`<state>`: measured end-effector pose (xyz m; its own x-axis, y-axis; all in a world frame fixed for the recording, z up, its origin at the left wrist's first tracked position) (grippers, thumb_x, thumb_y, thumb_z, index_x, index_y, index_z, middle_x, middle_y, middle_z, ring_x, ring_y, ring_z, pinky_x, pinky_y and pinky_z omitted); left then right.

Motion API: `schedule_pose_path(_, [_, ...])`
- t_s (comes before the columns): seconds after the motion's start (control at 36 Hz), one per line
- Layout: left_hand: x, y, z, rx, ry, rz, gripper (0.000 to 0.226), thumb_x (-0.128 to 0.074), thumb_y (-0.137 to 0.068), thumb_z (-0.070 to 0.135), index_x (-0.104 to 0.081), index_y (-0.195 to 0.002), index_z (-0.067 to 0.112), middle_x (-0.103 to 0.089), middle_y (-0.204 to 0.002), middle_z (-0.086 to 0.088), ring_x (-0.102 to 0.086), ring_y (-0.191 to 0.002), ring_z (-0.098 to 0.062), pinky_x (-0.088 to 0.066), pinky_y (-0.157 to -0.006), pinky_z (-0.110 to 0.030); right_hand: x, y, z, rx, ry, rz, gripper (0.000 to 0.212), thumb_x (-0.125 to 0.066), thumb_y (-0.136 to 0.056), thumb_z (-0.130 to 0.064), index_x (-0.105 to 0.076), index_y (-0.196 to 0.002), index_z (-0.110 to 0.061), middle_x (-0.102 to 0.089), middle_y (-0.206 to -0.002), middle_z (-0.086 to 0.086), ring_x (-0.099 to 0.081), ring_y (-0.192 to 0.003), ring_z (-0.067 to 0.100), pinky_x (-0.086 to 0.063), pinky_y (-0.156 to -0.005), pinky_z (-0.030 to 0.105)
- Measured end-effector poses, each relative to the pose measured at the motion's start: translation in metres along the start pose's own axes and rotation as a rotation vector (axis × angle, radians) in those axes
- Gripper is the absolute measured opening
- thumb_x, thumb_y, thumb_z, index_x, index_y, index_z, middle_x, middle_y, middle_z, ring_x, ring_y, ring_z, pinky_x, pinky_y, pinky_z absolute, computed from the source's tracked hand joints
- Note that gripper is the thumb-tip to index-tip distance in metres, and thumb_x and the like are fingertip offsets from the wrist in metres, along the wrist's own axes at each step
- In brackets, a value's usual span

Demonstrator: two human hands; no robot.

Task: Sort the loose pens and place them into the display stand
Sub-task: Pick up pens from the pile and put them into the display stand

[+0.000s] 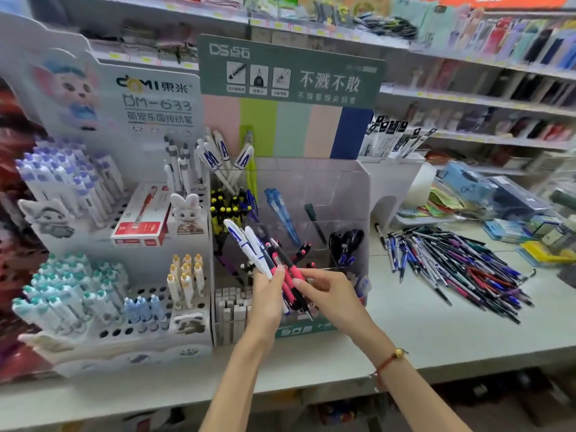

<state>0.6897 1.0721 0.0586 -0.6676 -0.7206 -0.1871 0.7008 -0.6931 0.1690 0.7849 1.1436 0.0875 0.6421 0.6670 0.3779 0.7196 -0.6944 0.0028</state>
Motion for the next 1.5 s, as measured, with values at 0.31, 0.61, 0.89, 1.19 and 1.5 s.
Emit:
schedule_pose_path(0.31, [0.005,-0.005,0.004,0.054,-0.055,0.021,0.023,-0.041,-0.102,0.02,-0.045,-0.122,0.01,-0.06,-0.098,-0.018,-0.064,-0.084,-0.027,-0.056,-0.077,-0.054,0.001,-0.004,0.013,0.027,-0.004,0.04,0.029,-0.062,-0.092,-0.009,-0.068,-0.114,-0.026,-0.074,-0.09,-0.002,-0.069,-0.079,0.009,-0.055,-0.069,0.024])
schedule_pose_path(0.61, [0.009,-0.011,0.011,0.049,-0.063,0.007,0.023,-0.036,-0.103,0.014,-0.05,-0.118,0.003,-0.059,-0.091,-0.017,-0.065,-0.071,-0.014,-0.056,-0.054,-0.024,-0.004,-0.009,0.003,-0.031,-0.049,-0.085,0.028,-0.064,-0.091,-0.015,-0.068,-0.119,-0.019,-0.071,-0.079,0.005,-0.055,-0.052,0.005,-0.042,-0.049,0.014])
schedule_pose_path(0.89, [0.024,-0.006,0.012,0.09,0.025,-0.006,0.025,-0.038,-0.103,0.017,-0.048,-0.12,0.003,-0.054,-0.086,-0.008,-0.064,-0.054,0.001,-0.049,-0.048,-0.012,0.055,-0.042,0.008,-0.154,0.379,-0.04,0.016,-0.045,-0.1,-0.017,-0.05,-0.115,-0.016,-0.062,-0.078,-0.005,-0.047,-0.053,0.005,-0.035,-0.047,0.015])
schedule_pose_path(1.19, [0.035,-0.004,0.019,0.063,-0.007,0.038,0.016,-0.044,-0.101,0.023,-0.057,-0.11,0.024,-0.061,-0.102,-0.009,-0.06,-0.096,-0.02,-0.046,-0.099,-0.045,0.016,-0.085,-0.016,0.238,0.904,0.218,0.022,-0.065,-0.09,-0.028,-0.056,-0.108,-0.02,-0.069,-0.09,0.001,-0.065,-0.083,0.024,-0.045,-0.063,0.031])
schedule_pose_path(1.5, [0.033,-0.006,0.015,0.041,-0.037,-0.015,0.015,-0.043,-0.101,0.02,-0.058,-0.104,0.02,-0.062,-0.091,-0.007,-0.063,-0.091,-0.021,-0.052,-0.082,-0.033,0.001,-0.064,-0.008,0.482,0.938,0.358,0.021,-0.065,-0.09,-0.024,-0.072,-0.108,-0.016,-0.06,-0.094,0.001,-0.051,-0.083,0.019,-0.045,-0.065,0.029])
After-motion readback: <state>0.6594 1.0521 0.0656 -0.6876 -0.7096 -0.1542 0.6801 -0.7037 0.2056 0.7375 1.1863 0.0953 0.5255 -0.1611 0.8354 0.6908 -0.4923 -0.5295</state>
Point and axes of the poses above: each hand's wrist, its own y-axis away from the middle knuckle, its own x-axis out of the back of the hand, z = x × y, the point moved 7 cm from there along -y, towards the middle knuckle
